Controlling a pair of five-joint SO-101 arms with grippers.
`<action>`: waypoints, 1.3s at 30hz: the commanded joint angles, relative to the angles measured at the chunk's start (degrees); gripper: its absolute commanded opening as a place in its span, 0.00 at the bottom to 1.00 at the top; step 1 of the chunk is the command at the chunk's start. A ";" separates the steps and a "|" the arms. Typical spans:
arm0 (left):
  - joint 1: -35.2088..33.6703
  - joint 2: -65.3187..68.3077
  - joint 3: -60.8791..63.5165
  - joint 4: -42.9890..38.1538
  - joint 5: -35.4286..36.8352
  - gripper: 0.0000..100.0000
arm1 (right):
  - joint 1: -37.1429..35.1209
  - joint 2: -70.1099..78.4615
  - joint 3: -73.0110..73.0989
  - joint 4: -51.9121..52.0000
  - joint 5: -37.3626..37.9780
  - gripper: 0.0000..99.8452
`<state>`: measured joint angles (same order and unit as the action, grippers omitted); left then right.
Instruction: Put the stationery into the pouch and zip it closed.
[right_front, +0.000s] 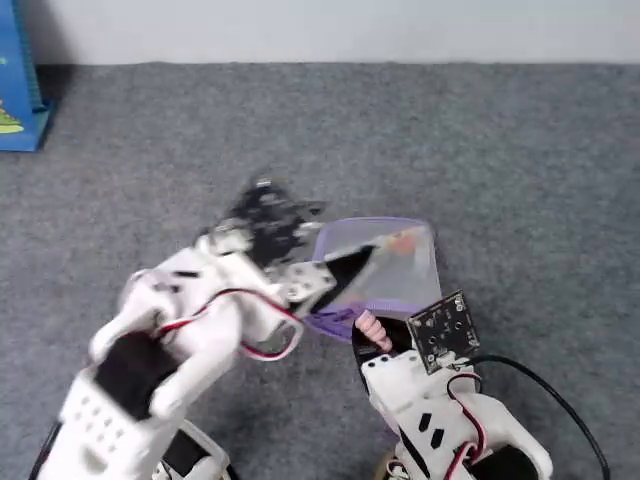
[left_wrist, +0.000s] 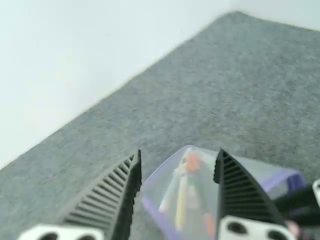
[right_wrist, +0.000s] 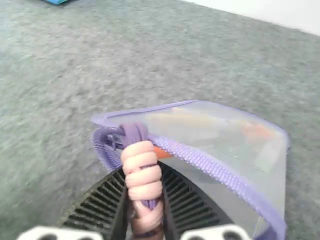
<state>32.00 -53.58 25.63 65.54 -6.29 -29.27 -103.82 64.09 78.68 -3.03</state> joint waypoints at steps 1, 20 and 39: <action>-3.78 -4.40 -0.84 4.84 -4.04 0.23 | 3.38 -0.22 -1.49 -2.51 -0.26 0.01; 1.05 -6.51 18.68 8.62 -18.55 0.23 | 13.49 -0.31 -11.25 -3.30 -0.26 0.01; 10.99 -5.98 26.77 -8.26 -13.54 0.23 | 13.32 -0.31 -14.95 1.89 0.97 0.01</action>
<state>42.55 -59.03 51.21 61.41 -20.44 -16.35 -103.82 52.92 80.18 -2.42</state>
